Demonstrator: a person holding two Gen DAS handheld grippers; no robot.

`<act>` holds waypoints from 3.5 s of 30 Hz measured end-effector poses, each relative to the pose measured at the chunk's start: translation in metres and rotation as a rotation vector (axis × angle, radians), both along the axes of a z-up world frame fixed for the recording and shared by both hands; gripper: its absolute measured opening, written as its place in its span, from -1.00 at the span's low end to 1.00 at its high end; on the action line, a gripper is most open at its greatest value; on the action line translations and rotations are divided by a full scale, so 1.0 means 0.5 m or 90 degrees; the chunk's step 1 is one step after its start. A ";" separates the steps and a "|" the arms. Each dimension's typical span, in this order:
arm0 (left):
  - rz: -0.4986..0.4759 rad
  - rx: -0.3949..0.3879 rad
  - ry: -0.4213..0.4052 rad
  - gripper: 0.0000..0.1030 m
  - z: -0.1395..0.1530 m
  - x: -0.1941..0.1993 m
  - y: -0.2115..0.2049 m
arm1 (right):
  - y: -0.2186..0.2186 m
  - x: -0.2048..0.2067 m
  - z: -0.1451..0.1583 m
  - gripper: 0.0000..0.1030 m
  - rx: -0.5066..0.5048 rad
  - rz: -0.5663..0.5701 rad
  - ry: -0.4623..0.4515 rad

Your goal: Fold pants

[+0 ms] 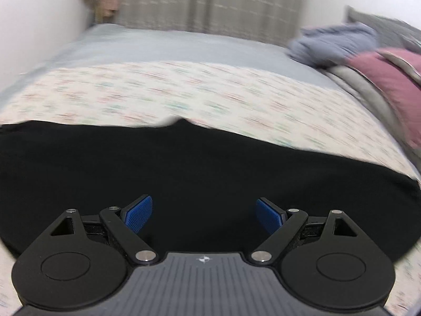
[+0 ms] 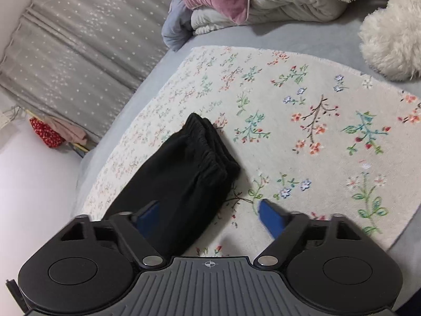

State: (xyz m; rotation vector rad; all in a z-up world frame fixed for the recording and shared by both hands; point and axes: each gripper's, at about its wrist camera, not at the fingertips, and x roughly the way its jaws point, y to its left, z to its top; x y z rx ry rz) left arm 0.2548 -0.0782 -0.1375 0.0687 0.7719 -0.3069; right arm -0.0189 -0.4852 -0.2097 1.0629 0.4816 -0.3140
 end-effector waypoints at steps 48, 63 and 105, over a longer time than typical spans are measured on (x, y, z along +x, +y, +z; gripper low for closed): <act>-0.126 0.037 -0.013 0.83 -0.129 -0.070 -0.159 | 0.046 0.099 -0.039 0.00 -0.056 -0.121 -0.046; -0.123 0.025 -0.012 0.83 -0.129 -0.068 -0.150 | 0.064 0.101 0.012 -0.62 -0.162 -0.113 -0.025; -0.123 -0.355 0.124 0.85 -0.076 -0.060 -0.084 | 0.497 0.252 0.101 -0.69 -0.899 0.237 0.009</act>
